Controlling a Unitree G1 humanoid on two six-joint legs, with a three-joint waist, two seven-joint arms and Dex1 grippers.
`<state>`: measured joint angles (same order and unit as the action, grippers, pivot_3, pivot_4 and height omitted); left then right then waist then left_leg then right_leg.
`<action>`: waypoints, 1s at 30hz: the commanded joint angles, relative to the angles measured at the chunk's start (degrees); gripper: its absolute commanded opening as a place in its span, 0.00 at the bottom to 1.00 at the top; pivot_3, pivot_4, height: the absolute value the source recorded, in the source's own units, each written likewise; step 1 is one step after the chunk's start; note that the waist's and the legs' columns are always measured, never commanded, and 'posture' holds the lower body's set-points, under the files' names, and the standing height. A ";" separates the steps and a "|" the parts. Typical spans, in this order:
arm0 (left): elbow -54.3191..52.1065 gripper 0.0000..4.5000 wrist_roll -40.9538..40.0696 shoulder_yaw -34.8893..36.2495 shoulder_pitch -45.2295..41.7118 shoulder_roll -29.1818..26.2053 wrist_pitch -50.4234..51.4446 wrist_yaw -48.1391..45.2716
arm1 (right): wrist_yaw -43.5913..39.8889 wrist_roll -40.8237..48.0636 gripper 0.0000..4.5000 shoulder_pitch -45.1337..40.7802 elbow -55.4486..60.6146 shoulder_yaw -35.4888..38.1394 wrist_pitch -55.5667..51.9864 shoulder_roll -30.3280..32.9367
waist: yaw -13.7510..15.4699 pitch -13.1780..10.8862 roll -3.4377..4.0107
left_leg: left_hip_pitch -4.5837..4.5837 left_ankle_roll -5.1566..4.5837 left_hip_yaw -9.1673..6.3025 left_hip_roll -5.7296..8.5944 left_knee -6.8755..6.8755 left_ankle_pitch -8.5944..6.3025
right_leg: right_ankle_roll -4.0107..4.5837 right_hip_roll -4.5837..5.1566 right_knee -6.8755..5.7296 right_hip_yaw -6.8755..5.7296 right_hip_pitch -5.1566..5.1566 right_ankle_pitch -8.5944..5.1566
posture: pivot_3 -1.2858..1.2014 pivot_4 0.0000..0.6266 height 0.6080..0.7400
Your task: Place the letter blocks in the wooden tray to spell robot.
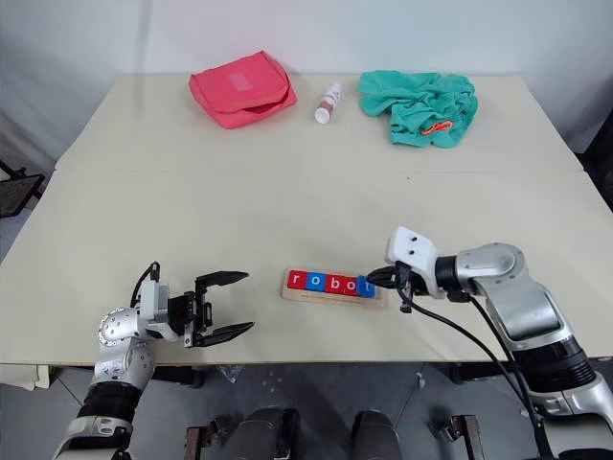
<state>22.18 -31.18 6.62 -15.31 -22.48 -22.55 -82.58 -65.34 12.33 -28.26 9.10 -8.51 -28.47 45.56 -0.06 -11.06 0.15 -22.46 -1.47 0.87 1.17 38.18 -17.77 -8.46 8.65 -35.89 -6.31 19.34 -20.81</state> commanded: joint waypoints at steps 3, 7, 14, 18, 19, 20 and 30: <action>-1.42 1.00 -0.07 0.08 0.42 0.27 -0.52 0.02 | 1.17 2.17 0.01 -2.02 3.46 0.82 -2.16 -0.99 | 0.08 0.00 0.00 | 0.00 0.00 -0.02 0.01 0.00 0.00 | 0.00 0.00 0.00 0.00 0.00 0.00 | 0.52 0.24 1.00; -1.54 1.00 -0.08 0.01 0.38 0.33 -0.39 0.11 | 1.88 1.70 0.01 -1.15 2.95 -0.90 -1.47 -2.88 | 0.05 0.00 0.00 | -0.01 0.00 -0.02 0.00 0.00 0.00 | 0.00 0.00 -0.01 0.00 0.00 0.00 | 0.52 0.24 1.00; -1.90 1.00 -0.07 -0.04 0.50 0.38 -0.43 0.37 | 2.66 0.11 0.01 -0.85 -1.27 -2.70 1.41 -4.75 | 0.05 0.00 0.00 | -0.01 0.00 -0.02 0.02 0.00 0.00 | 0.00 0.01 -0.01 -0.01 0.00 0.00 | 0.52 0.24 1.00; -2.00 1.00 -0.06 0.01 0.60 0.28 -0.41 0.60 | 2.38 -0.43 0.01 -0.32 -2.79 -2.69 2.43 -4.77 | 0.01 0.00 0.00 | 0.00 0.00 -0.02 0.02 0.00 0.00 | 0.00 0.00 -0.01 -0.01 0.00 0.00 | 0.52 0.24 1.00; -2.01 1.00 -0.05 0.01 0.63 0.26 -0.43 0.62 | 2.21 -0.48 0.01 0.09 -2.75 -2.55 2.48 -4.51 | 0.02 0.00 0.00 | 0.00 0.00 -0.02 0.02 0.00 0.00 | 0.00 0.00 -0.01 -0.01 0.00 0.00 | 0.52 0.24 1.00; -2.04 1.00 -0.05 0.01 0.67 0.23 -0.41 0.66 | 1.98 -0.50 0.01 0.72 -2.62 -2.36 2.57 -4.11 | 0.03 0.00 0.00 | -0.01 0.00 -0.02 0.02 0.00 0.00 | 0.00 0.00 -0.01 -0.01 0.00 0.00 | 0.52 0.24 1.00; -2.07 1.00 -0.13 0.00 0.72 0.16 -0.25 0.63 | 2.12 -0.11 0.01 3.45 -0.87 -1.04 2.12 -2.72 | 0.02 0.00 0.00 | 0.01 0.00 -0.01 0.01 0.00 0.00 | 0.00 0.00 -0.01 -0.01 -0.01 0.00 | 0.52 0.24 1.00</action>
<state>21.27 -31.16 6.40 -15.07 -22.48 -22.55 -82.03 -63.33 11.67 -25.41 6.58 -10.78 -26.31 42.00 -0.04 -11.06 0.15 -22.45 -1.47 0.86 1.18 38.18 -17.77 -8.46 8.65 -35.91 -6.32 19.33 -20.81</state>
